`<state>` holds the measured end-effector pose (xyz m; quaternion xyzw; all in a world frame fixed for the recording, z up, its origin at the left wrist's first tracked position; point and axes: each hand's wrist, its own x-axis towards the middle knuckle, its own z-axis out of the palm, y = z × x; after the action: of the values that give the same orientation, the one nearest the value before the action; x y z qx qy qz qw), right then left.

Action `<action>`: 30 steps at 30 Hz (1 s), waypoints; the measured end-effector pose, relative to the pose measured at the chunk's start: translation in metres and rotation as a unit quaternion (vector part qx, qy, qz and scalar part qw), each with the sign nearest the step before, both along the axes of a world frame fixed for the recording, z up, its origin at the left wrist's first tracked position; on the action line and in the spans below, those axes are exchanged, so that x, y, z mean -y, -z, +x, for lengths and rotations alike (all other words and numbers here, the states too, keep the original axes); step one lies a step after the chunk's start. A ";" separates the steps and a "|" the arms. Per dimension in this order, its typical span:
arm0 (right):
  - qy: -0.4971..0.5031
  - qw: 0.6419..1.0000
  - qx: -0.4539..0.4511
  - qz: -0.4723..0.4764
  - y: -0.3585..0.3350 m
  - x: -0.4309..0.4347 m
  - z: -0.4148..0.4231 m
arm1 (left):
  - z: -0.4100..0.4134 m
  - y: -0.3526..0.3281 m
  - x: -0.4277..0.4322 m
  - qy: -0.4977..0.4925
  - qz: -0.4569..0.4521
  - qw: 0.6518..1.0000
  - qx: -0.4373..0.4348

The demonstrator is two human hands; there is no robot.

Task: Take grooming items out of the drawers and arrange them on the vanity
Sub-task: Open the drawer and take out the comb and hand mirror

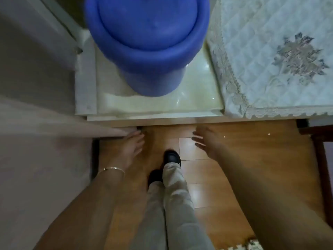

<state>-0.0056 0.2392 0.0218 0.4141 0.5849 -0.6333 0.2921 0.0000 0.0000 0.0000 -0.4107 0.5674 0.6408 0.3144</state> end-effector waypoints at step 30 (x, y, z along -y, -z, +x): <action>-0.296 0.805 -0.316 0.404 -0.115 0.014 0.039 | 0.031 -0.127 0.024 0.349 -0.394 0.768 -0.365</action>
<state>0.0332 0.2252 0.1364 0.0781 0.9422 -0.3183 0.0702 0.0313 -0.0244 0.1267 -0.0075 0.9461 0.3091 0.0964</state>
